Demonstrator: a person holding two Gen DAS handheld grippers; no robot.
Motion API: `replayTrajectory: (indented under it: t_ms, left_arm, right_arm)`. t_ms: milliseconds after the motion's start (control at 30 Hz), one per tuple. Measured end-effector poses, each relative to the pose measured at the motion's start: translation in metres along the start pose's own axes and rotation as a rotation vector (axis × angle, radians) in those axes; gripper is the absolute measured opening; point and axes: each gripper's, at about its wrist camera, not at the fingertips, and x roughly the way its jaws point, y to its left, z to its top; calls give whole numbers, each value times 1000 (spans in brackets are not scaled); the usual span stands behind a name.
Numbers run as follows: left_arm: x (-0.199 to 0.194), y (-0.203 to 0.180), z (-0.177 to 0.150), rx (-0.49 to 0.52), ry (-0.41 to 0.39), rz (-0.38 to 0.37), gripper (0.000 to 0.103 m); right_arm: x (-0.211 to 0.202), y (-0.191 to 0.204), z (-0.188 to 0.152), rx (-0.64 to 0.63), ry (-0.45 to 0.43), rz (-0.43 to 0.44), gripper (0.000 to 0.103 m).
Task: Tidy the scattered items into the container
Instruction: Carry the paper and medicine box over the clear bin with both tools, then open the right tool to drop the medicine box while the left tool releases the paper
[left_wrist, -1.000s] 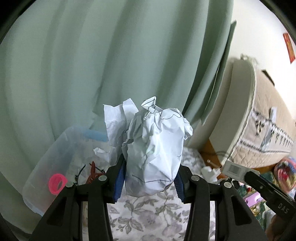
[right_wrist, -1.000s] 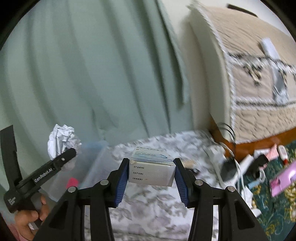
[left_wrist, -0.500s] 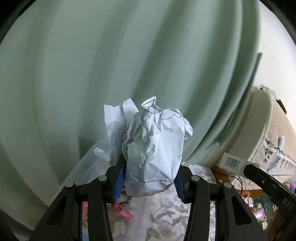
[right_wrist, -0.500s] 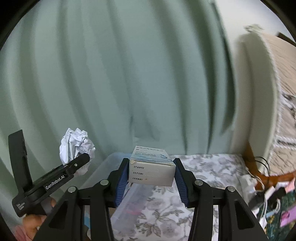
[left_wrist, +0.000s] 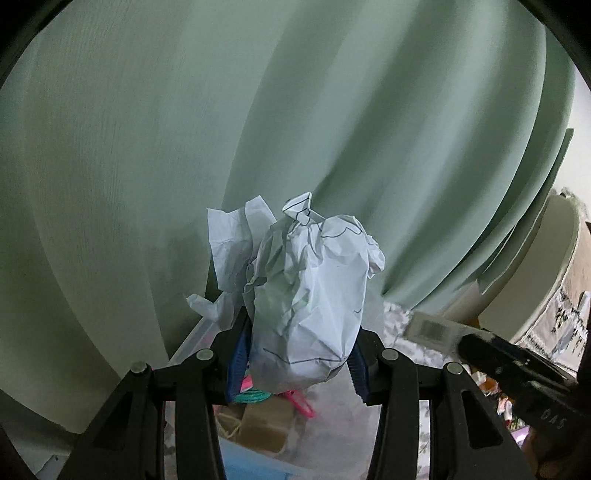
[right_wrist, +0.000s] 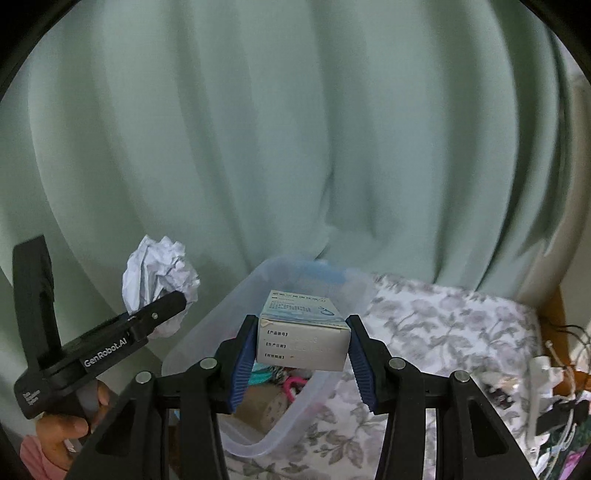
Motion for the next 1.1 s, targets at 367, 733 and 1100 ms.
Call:
replayTrajectory:
  t_ms: [367, 733, 1100]
  left_arm:
    - [43, 17, -15, -17, 134, -23, 48]
    - [45, 13, -31, -25, 186, -29, 48]
    - [17, 34, -29, -15, 195, -34, 49]
  right_arm:
    - [58, 23, -21, -42, 156, 16, 51]
    - [82, 23, -22, -55, 198, -4, 51]
    - [85, 26, -20, -72, 191, -21, 53]
